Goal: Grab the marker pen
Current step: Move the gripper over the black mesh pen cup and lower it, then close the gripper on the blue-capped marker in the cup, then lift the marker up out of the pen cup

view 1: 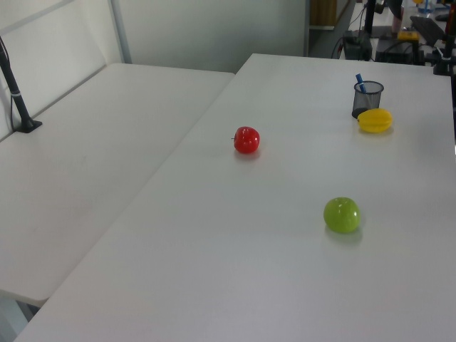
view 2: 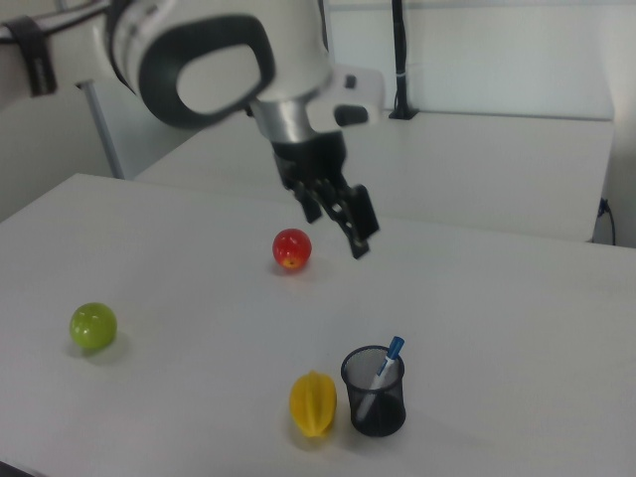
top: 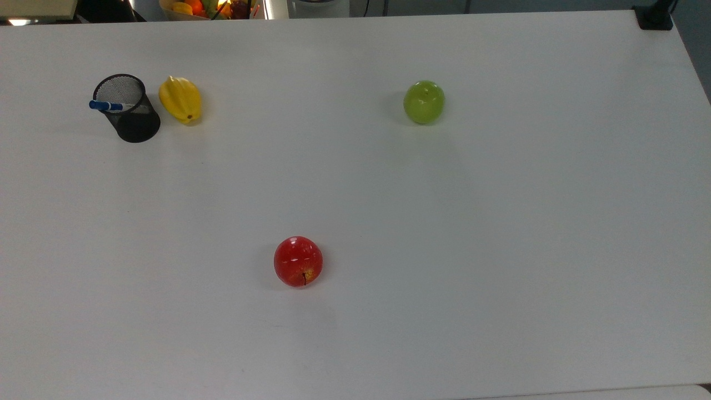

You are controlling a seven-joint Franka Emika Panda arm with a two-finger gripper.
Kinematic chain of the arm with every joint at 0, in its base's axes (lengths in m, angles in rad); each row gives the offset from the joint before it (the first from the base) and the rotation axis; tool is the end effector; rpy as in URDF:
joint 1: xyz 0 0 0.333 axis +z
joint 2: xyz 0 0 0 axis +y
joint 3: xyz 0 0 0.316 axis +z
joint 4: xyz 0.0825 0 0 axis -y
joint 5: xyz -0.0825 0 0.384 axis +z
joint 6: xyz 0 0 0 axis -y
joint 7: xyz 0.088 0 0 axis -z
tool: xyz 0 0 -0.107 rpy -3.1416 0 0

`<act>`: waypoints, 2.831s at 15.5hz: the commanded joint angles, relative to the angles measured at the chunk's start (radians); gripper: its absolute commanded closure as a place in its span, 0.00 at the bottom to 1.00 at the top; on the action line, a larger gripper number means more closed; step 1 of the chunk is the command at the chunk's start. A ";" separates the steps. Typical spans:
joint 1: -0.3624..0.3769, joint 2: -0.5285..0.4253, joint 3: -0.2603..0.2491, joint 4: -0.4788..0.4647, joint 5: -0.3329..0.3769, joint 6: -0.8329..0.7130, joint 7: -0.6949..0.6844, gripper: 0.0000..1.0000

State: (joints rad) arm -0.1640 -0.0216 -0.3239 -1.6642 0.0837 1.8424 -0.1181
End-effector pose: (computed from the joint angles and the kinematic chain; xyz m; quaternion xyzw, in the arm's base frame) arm 0.5078 -0.2642 0.6177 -0.9757 0.1901 -0.1079 0.0130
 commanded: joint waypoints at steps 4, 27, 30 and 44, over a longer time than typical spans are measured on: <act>-0.048 0.167 -0.034 -0.052 0.068 0.260 -0.035 0.00; -0.046 0.311 0.052 -0.129 0.068 0.405 -0.005 0.75; -0.046 0.304 0.052 -0.126 0.068 0.403 -0.014 0.95; 0.020 0.083 0.032 -0.089 0.057 0.328 -0.044 0.96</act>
State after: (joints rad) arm -0.1992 0.1314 -0.2720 -1.7259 0.1359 2.2159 -0.1508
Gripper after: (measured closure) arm 0.824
